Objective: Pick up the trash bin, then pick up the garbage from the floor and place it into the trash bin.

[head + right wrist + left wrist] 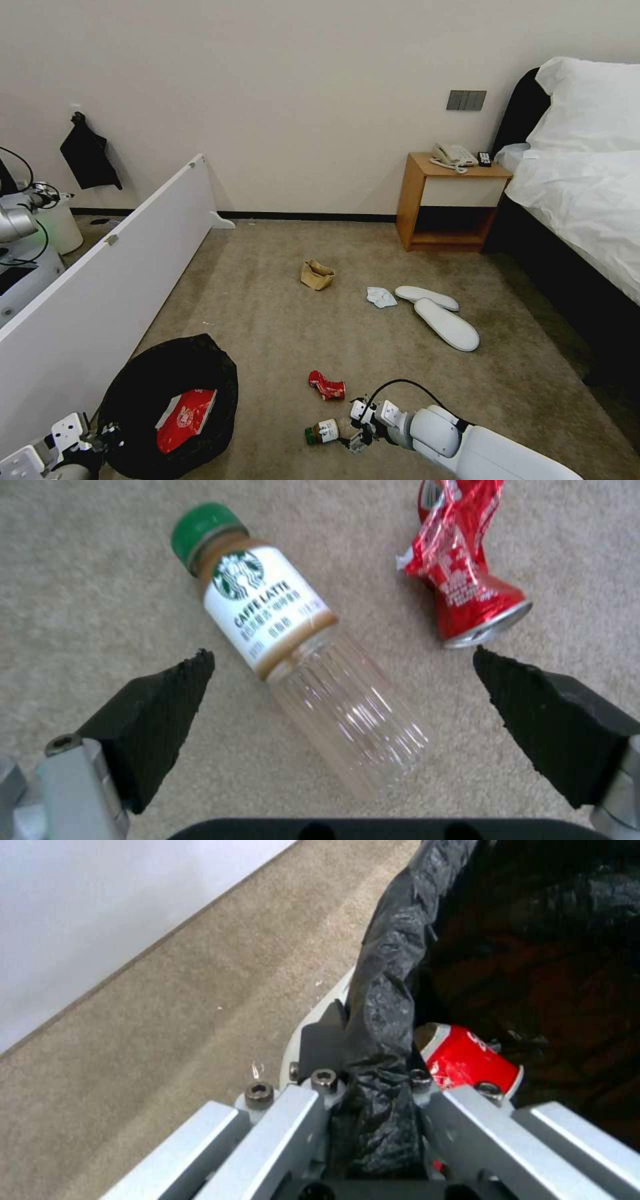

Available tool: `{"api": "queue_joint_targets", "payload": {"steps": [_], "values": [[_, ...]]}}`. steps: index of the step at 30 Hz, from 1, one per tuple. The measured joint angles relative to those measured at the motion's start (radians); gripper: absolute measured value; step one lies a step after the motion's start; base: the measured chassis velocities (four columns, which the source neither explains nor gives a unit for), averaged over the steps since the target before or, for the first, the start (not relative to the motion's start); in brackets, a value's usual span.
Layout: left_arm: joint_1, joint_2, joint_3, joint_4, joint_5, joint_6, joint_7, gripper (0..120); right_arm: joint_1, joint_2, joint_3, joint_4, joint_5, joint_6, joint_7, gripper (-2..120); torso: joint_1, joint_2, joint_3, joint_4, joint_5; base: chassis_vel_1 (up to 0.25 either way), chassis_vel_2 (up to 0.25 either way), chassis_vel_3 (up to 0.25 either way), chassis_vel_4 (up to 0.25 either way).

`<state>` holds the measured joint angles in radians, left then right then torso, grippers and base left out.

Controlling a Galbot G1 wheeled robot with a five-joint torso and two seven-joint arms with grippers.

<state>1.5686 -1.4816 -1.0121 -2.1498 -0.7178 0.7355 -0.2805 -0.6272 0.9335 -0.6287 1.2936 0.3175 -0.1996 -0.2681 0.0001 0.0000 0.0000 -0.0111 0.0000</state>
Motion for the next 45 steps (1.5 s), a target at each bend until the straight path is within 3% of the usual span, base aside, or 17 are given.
{"api": "queue_joint_targets", "payload": {"steps": [38,45], "values": [[-0.001,0.004,0.007,0.023,0.01,0.0,0.002,2,0.024,0.132,-0.023,-0.243,-0.033,0.114,-0.004,99,0.0,0.0,0.0,0.0,-0.0002,0.0,0.0,0.0,0.0],[-0.002,0.002,0.008,0.023,0.012,0.0,0.003,2,0.034,0.164,-0.036,-0.253,-0.029,0.127,-0.002,88,0.0,0.0,0.0,0.0,0.0,0.0,0.0,0.0,0.0]]}}
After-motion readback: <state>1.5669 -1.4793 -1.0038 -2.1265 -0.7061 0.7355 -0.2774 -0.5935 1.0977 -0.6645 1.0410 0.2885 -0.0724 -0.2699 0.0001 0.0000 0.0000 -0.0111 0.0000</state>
